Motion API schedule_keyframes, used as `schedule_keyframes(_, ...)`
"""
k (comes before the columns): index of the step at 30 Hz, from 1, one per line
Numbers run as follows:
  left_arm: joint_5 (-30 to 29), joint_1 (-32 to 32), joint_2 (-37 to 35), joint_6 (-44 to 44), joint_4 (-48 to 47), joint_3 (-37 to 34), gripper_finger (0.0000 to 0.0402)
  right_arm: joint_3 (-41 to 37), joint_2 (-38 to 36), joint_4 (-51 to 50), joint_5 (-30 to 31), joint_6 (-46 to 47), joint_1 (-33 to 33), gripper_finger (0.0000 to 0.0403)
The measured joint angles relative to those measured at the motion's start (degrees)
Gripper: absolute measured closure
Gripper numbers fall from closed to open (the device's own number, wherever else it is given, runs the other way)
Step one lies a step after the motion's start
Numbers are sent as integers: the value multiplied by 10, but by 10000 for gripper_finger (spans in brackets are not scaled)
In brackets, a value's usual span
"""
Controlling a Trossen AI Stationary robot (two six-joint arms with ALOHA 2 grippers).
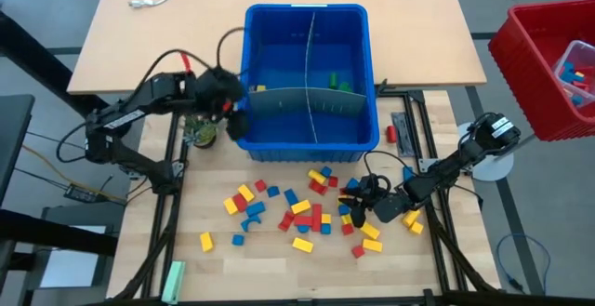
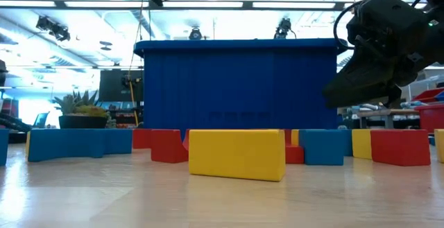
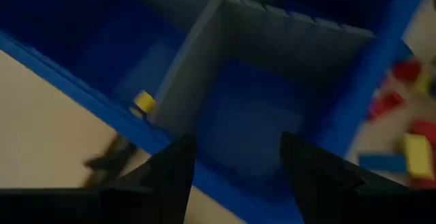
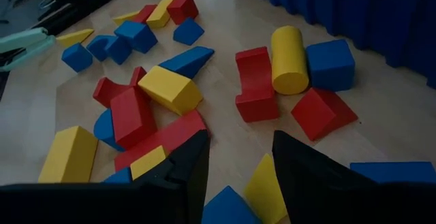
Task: Sort blocks
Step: Put the yellow block into the blue bin
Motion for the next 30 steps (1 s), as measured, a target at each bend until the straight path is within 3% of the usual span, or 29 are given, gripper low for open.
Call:
schedule_keyframes(5,8,-86,2,-84,-55,-11,179,0,0,0,-2,0,0,252)
schedule_keyframes(14,15,-263,3,-248,-75,-100,179,0,0,0,-5,0,0,252)
schedule_keyframes(23,69,-392,3,-589,-65,-219,179,0,0,5,-5,0,0,252)
schedule_keyframes(30,104,-466,3,-769,-20,-307,179,0,0,5,-5,-11,0,252)
